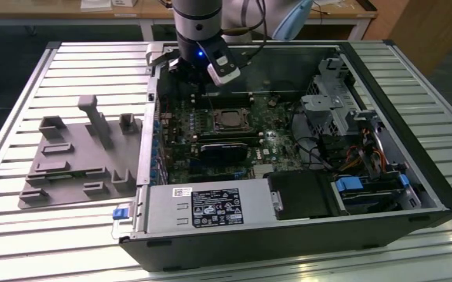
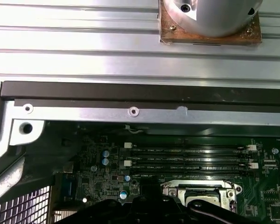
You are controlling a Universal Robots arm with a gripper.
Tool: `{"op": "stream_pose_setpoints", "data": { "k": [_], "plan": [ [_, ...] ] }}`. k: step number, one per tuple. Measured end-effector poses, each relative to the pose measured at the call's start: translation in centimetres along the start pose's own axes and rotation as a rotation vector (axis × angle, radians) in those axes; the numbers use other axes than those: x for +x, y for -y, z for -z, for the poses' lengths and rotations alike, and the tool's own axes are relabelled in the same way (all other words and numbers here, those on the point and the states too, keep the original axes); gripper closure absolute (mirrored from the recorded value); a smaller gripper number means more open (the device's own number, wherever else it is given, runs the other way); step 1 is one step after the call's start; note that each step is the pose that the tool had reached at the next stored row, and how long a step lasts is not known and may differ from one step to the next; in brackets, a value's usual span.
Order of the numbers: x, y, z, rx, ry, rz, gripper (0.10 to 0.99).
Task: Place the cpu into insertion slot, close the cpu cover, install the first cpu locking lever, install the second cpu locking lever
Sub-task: 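Install the first cpu locking lever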
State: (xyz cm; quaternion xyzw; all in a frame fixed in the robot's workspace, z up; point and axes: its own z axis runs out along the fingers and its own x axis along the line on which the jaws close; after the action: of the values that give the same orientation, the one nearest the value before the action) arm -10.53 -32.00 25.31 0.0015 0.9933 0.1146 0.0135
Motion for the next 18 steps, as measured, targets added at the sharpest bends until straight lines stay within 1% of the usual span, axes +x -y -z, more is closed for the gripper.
{"op": "stream_pose_setpoints", "data": {
  "k": [9,15,18],
  "plan": [
    [-1.12,0.01,-0.07,0.0,0.0,0.0,0.984],
    [-1.28,0.01,-0.09,0.0,0.0001,0.0,0.984],
    [-1.57,0.02,-0.13,0.0,0.0,0.0,0.984]
  ]
}}
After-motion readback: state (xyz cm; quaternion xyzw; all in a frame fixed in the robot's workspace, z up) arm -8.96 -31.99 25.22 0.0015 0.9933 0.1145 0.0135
